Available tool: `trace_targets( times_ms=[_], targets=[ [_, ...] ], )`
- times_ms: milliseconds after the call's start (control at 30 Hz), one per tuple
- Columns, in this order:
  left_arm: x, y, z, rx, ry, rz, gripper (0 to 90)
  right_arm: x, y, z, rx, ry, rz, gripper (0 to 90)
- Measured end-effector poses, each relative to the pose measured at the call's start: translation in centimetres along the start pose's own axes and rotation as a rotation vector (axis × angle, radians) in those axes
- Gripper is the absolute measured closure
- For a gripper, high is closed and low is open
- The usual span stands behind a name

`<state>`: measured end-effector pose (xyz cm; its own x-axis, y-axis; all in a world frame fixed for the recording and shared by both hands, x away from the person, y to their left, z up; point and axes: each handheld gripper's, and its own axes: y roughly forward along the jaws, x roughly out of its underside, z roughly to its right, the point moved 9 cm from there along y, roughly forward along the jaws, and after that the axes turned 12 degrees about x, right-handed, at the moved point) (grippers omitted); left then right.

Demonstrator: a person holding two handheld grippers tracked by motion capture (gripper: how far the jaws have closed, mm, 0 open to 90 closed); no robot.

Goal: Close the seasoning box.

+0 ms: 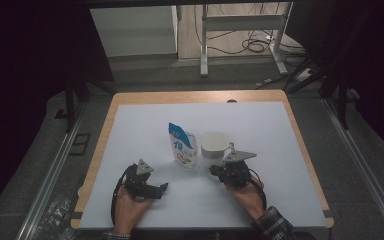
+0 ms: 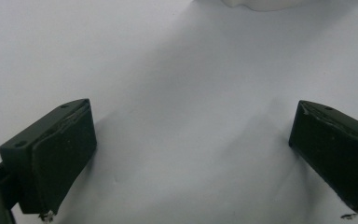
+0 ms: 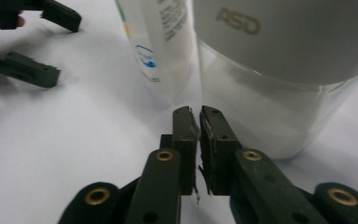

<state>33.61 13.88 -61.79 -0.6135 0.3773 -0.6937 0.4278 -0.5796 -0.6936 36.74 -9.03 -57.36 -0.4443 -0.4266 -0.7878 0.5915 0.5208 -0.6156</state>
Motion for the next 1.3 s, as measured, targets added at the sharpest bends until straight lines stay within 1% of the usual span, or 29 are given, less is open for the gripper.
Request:
trace_targets(
  times_ms=[133,333,400,600,700,867,933,1000,1133,1200,1300],
  targets=[
    [0.0,0.0,0.0,0.000,0.000,-0.001,1.0,-0.2,-0.9,-0.2,-0.008,-0.004,0.002,69.3],
    [0.0,0.0,0.0,0.000,0.000,-0.001,1.1,-0.4,-2.7,0.1,0.014,-0.018,0.019,51.1],
    [0.0,0.0,0.0,0.000,0.000,-0.001,1.0,-0.3,-3.2,0.3,0.020,-0.024,0.016,47.3],
    [0.0,0.0,0.0,0.001,0.000,-0.001,1.0,0.2,-4.5,1.3,0.053,-0.024,0.012,34.0],
    [0.0,0.0,0.0,0.001,0.000,-0.001,1.0,0.7,-5.1,2.3,0.083,-0.019,0.013,28.7],
    [0.0,0.0,0.0,0.001,-0.001,-0.001,1.0,1.6,-5.9,4.0,0.125,0.001,0.003,23.6],
    [0.0,0.0,0.0,0.001,-0.002,-0.001,1.0,1.9,-6.2,4.5,0.135,0.008,0.001,22.0],
    [0.0,0.0,0.0,0.001,-0.001,-0.001,1.0,2.3,-6.6,5.2,0.160,0.013,-0.001,20.5],
    [0.0,0.0,0.0,0.001,-0.001,-0.001,1.0,2.8,-7.2,6.3,0.192,0.016,-0.008,17.6],
    [0.0,0.0,0.0,0.001,-0.001,-0.001,1.0,3.1,-7.4,6.8,0.195,0.036,-0.001,16.5],
    [0.0,0.0,0.0,0.001,-0.001,-0.001,1.0,3.5,-7.8,7.6,0.210,0.049,-0.001,15.2]
  ],
)
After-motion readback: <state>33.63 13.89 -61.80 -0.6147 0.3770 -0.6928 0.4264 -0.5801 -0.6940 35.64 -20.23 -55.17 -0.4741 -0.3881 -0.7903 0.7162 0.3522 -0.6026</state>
